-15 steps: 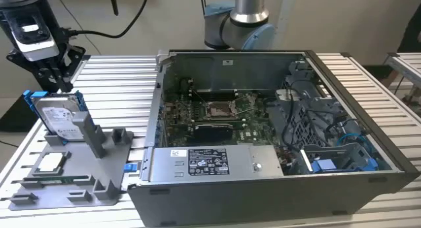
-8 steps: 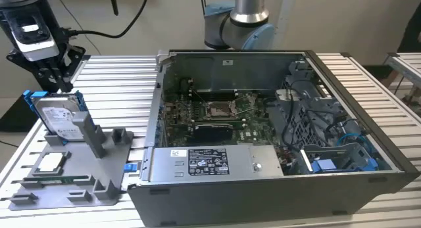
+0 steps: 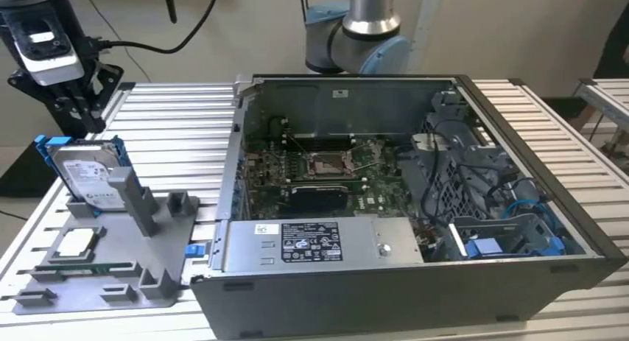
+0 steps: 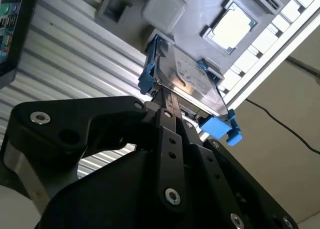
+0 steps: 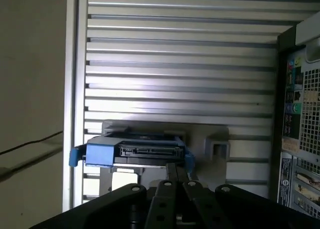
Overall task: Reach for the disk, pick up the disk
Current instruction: 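Reach for the disk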
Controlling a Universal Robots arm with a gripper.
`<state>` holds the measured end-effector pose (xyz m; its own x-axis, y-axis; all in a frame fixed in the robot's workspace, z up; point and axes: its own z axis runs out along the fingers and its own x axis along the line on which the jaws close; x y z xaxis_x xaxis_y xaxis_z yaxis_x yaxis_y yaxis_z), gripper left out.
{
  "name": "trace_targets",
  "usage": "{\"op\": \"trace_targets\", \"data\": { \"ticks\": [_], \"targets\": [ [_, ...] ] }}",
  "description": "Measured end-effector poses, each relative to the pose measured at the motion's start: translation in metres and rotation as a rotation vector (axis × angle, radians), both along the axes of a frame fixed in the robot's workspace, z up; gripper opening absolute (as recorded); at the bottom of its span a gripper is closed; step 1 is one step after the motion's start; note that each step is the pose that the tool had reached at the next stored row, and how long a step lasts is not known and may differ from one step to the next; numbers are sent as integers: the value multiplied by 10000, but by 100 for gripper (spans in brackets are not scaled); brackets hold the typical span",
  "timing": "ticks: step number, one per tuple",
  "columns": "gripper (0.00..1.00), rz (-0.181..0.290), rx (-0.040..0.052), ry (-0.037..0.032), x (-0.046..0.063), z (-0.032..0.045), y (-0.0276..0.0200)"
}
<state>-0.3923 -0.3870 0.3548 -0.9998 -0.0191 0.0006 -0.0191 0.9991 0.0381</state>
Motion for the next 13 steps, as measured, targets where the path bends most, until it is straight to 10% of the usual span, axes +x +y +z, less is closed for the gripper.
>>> {"op": "trace_targets", "data": {
  "ticks": [13],
  "targets": [
    [0, 1, 0, 0, -372, -6, 65]
  ]
}}
